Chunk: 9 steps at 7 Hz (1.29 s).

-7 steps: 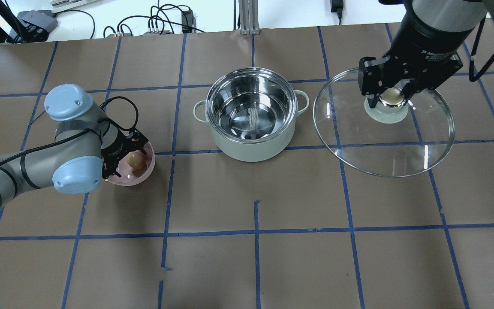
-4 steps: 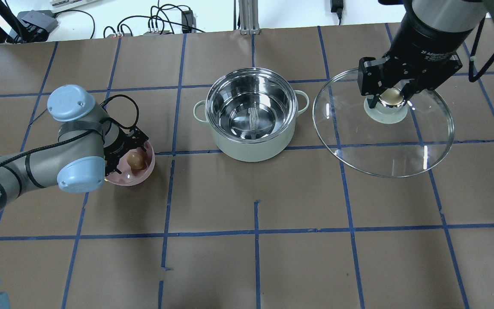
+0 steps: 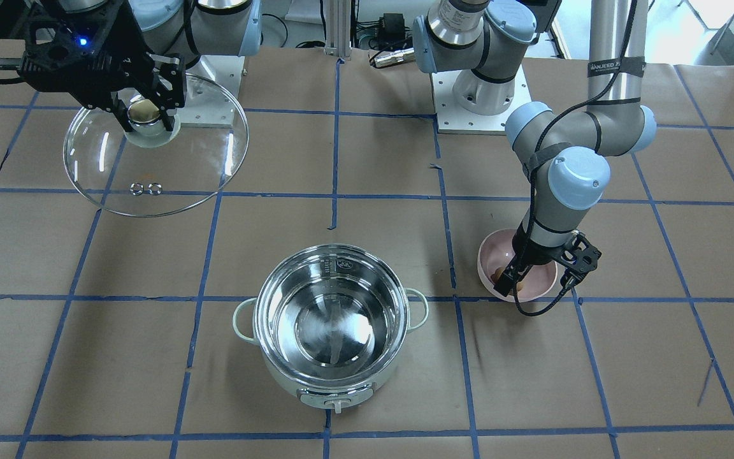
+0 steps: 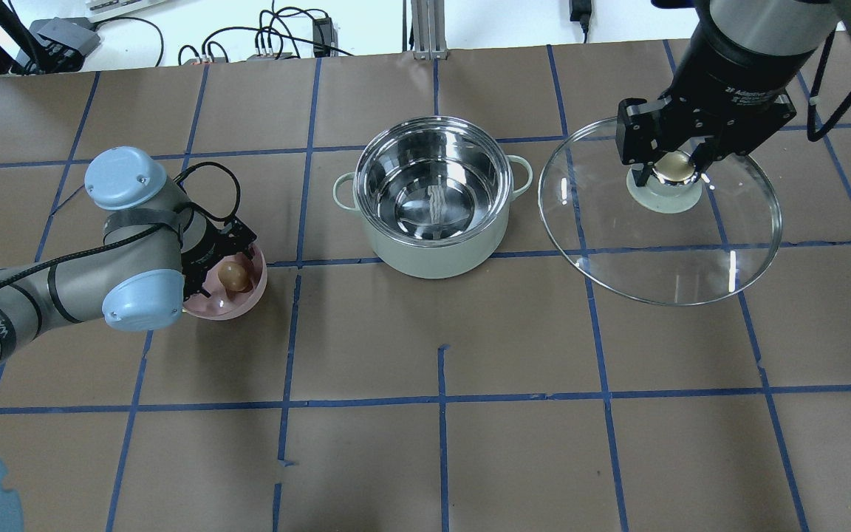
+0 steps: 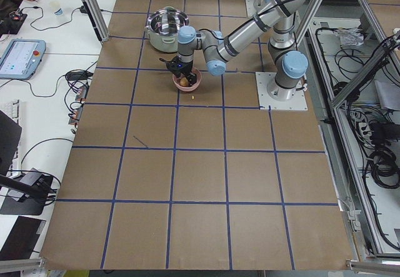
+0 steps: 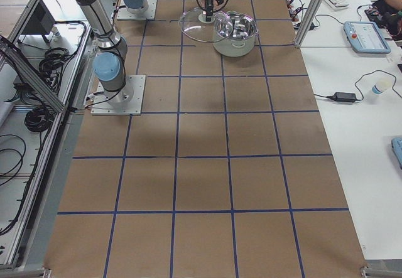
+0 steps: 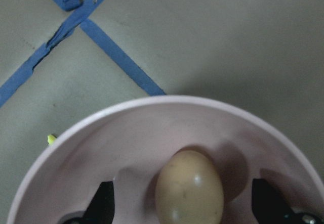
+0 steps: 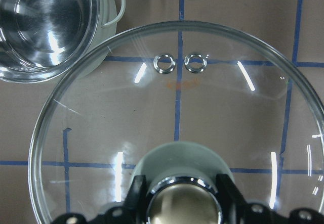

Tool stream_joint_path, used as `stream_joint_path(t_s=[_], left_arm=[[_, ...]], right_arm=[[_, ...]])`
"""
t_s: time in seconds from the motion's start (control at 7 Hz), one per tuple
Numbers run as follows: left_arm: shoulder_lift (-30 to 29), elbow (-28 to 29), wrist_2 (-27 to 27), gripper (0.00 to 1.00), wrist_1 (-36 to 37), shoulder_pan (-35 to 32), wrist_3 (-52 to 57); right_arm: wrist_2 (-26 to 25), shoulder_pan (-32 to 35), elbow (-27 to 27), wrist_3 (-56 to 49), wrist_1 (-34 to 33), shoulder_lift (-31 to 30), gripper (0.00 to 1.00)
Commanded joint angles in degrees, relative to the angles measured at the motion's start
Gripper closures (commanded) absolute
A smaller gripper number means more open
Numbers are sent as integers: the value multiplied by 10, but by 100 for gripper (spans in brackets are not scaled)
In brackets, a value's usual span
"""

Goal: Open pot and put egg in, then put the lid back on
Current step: 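Grasp the beige egg in the pink bowl with the left gripper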

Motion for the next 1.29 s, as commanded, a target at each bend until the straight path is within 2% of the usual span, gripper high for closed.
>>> stream_joint_path(t_s=[0.0,0.29,0.43,0.86,1.14], left_arm=[[-1,-3,-1,17,0,0,0],[-1,-4,-1,34,0,0,0],[-1,-5,-1,37,-1,0,0],[-1,-3,-3,59,0,0,0],[-1,-2,-3,67,0,0,1]], right_arm=[[3,0,0,0,0,0,96],[5,0,0,1,-1,0,96],[5,0,0,0,-1,0,96],[6,0,0,0,0,0,96],[6,0,0,-1,-1,1,95]])
